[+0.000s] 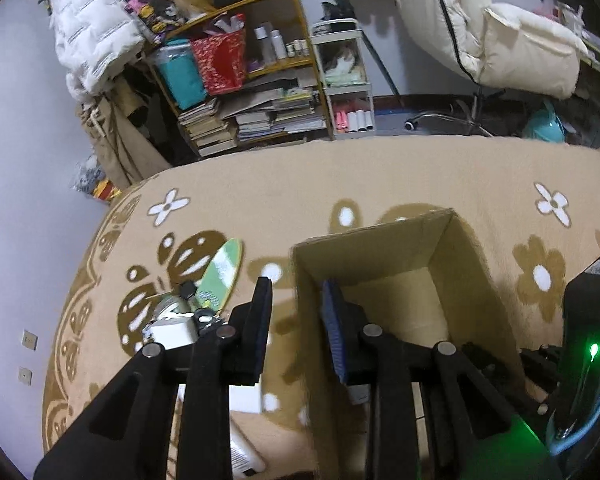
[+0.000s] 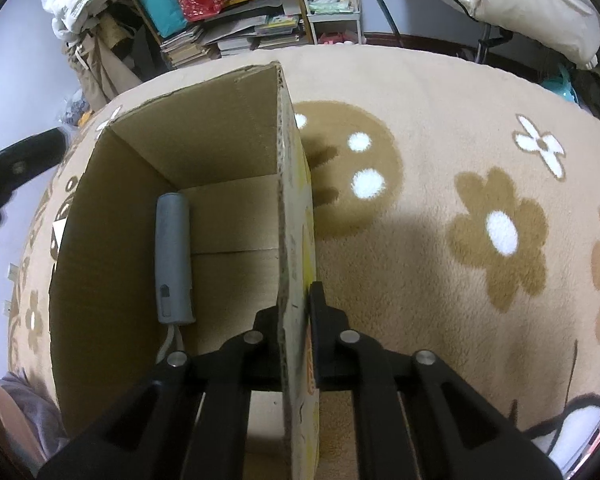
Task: Organize rigid objects
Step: 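Lower the cylinder into the box and open the left tool, then move the left tool back to the items and grasp the white charger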
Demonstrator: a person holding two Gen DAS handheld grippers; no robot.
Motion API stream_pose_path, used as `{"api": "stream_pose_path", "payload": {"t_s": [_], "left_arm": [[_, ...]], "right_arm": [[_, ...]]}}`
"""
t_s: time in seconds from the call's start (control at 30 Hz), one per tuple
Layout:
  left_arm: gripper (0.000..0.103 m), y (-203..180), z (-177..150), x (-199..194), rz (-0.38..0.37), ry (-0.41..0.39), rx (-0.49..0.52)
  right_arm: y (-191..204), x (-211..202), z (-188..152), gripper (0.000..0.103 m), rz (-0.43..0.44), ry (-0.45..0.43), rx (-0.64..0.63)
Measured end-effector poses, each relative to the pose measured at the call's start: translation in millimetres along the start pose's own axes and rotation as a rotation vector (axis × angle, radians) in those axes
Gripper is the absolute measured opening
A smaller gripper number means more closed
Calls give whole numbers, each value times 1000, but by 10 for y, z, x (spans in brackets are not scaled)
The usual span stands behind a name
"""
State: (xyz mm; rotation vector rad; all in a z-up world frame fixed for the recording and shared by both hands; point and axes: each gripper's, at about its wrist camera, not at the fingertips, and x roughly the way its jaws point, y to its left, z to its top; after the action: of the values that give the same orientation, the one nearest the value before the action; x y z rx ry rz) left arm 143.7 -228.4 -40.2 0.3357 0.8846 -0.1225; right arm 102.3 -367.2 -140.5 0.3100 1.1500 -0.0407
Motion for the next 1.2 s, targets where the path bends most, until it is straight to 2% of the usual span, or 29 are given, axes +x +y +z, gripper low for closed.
{"api": "stream_pose_path", "payload": {"t_s": [0.2, 0.27, 0.43, 0.47, 0.57, 0.6, 0.77, 0.9, 1.2], "left_arm": [[26, 575, -147, 1, 73, 32, -72], [30, 778, -206, 53, 104, 56, -101], [54, 1254, -415, 225, 196, 109, -183], [55, 1325, -470, 250, 213, 116, -195], [67, 1450, -622, 333, 224, 149, -219], [75, 1478, -684, 364, 224, 165, -224], [87, 1504, -981, 469, 286, 201, -188], [88, 1541, -1082, 606, 247, 231, -197], [88, 1561, -1050, 802, 169, 218, -236]], "right_arm": [[19, 1, 3, 9, -9, 0, -7], [12, 3, -4, 9, -6, 0, -4], [10, 4, -9, 9, -16, -1, -12], [7, 4, -7, 9, -18, -1, -14], [13, 4, -7, 9, -19, -1, -14], [14, 4, -7, 9, -20, -1, -15], [76, 3, -23, 8, -36, -2, -26], [114, -3, -27, 8, -50, -2, -34], [112, 0, -20, 8, -46, 0, -29]]}}
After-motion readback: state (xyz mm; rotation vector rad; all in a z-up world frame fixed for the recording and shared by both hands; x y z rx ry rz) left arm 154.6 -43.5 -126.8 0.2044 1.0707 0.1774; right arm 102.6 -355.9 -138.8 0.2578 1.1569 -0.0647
